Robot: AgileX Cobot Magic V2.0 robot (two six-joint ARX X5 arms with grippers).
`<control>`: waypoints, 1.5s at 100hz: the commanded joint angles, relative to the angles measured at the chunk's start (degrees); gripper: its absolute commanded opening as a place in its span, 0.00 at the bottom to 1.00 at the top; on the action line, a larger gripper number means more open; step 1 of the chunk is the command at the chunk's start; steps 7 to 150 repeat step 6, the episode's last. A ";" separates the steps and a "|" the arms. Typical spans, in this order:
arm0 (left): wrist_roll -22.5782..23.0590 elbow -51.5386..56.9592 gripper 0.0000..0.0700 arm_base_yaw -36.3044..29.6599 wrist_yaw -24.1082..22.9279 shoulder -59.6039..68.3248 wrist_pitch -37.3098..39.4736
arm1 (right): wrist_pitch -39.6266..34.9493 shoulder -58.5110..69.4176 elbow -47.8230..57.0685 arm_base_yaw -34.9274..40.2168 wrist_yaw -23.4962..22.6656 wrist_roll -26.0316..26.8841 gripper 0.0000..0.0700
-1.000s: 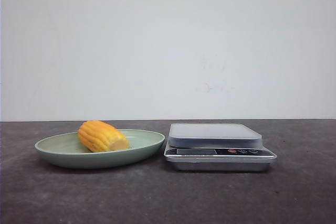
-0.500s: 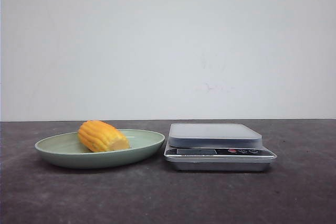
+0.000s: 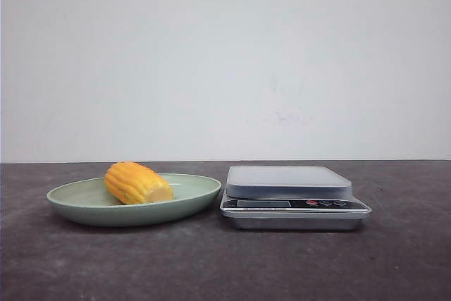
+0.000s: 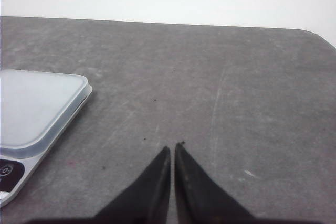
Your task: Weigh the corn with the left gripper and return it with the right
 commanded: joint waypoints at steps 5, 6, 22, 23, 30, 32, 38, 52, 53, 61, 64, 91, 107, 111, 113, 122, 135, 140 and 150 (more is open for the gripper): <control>0.52 -1.03 0.02 0.09 0.07 -0.09 -0.26 | 0.66 -0.09 -0.17 -0.04 0.09 -0.20 0.01; 0.52 -1.03 0.02 0.09 0.04 -0.09 -0.26 | 0.66 -0.09 -0.17 -0.04 0.09 -0.20 0.01; 0.52 -1.03 0.02 0.09 0.04 -0.09 -0.26 | 0.66 -0.09 -0.17 -0.04 0.09 -0.20 0.01; 0.52 -1.03 0.02 0.09 0.04 -0.09 -0.26 | 0.66 -0.09 -0.17 -0.04 0.09 -0.20 0.01; 0.52 -1.03 0.02 0.09 0.04 -0.09 -0.26 | 0.66 -0.09 -0.17 -0.04 0.09 -0.20 0.01; 0.52 -1.03 0.02 0.09 0.04 -0.09 -0.26 | 0.66 -0.09 -0.17 -0.04 0.09 -0.20 0.01; 0.52 -1.03 0.02 0.09 0.04 -0.09 -0.26 | 0.66 -0.09 -0.17 -0.04 0.09 -0.20 0.01; 0.52 -1.03 0.02 0.09 0.04 -0.09 -0.26 | 0.66 -0.09 -0.17 -0.04 0.09 -0.20 0.01; 0.52 -1.03 0.02 0.09 0.04 -0.09 -0.26 | 0.66 -0.09 -0.17 -0.04 0.09 -0.20 0.01; 0.52 -1.03 0.02 0.09 0.04 -0.09 -0.26 | 0.66 -0.09 -0.17 -0.04 0.09 -0.20 0.01; 0.52 -1.03 0.02 0.09 0.04 -0.09 -0.26 | 0.66 -0.09 -0.17 -0.04 0.09 -0.20 0.01; 0.52 -1.03 0.02 0.09 0.04 -0.09 -0.26 | 0.66 -0.09 -0.17 -0.04 0.09 -0.20 0.01; 0.52 -1.03 0.02 0.09 0.04 -0.09 -0.26 | 0.66 -0.09 -0.17 -0.04 0.09 -0.20 0.01; 0.52 -1.03 0.02 0.09 0.04 -0.09 -0.26 | 0.66 -0.09 -0.17 -0.04 0.09 -0.20 0.01; 0.52 -1.03 0.02 0.09 0.04 -0.09 -0.26 | 0.66 -0.09 -0.17 -0.04 0.09 -0.20 0.01; 0.52 -1.03 0.02 0.09 0.04 -0.09 -0.26 | 0.66 -0.09 -0.17 -0.04 0.09 -0.20 0.01; 0.52 -1.03 0.02 0.09 0.04 -0.09 -0.26 | 0.66 -0.09 -0.17 -0.04 0.09 -0.20 0.01; 0.52 -1.03 0.02 0.09 0.04 -0.09 -0.26 | 0.66 -0.09 -0.17 -0.04 0.09 -0.20 0.01; 0.52 -1.03 0.02 0.09 0.04 -0.09 -0.26 | 0.66 -0.09 -0.17 -0.04 0.09 -0.20 0.01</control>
